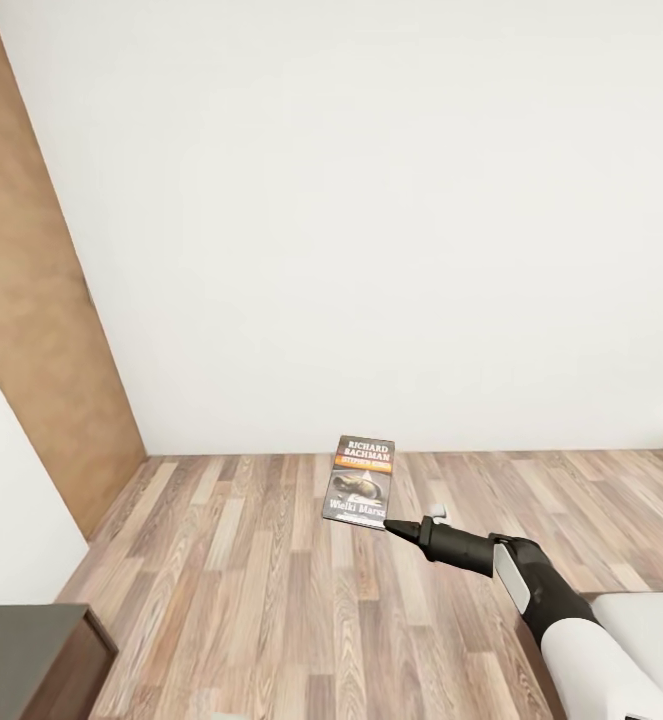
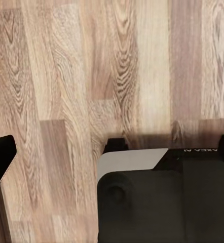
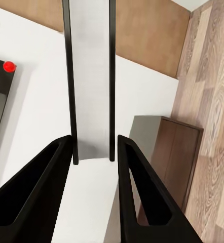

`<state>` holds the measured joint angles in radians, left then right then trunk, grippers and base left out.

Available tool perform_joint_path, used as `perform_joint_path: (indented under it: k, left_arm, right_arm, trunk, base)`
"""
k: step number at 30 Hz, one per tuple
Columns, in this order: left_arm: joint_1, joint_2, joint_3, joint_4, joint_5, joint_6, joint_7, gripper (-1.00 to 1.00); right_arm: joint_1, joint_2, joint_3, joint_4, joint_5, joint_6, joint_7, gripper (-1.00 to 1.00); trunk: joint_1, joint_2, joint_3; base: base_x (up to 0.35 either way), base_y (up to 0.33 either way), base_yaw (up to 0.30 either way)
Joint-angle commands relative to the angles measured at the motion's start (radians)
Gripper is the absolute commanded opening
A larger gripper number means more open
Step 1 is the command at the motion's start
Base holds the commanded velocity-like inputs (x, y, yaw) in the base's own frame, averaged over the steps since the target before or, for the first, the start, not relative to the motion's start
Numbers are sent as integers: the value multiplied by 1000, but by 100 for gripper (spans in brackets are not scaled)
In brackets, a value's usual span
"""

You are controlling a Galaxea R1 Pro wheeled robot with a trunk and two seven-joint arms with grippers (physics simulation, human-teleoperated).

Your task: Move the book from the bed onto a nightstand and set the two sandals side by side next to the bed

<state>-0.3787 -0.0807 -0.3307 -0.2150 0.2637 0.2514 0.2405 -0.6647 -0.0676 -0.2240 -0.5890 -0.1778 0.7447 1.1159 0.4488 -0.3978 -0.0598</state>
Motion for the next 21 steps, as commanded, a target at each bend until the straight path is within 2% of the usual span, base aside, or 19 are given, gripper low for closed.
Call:
perform_joint_path:
  k: [1,21]
  left_arm:
    - [-1,0,-9,-2,10,5,6,100]
    - [1,0,-14,6,8,-1,12,100]
  right_arm:
    - [-1,0,-2,0,-7,8,1,-100]
    - [-1,0,-2,0,-7,7,2,-100]
  trunk:
    - [1,-2,-2]
    - [1,-2,-2]
  base:
    - [350,56,0]
    - [350,12,0]
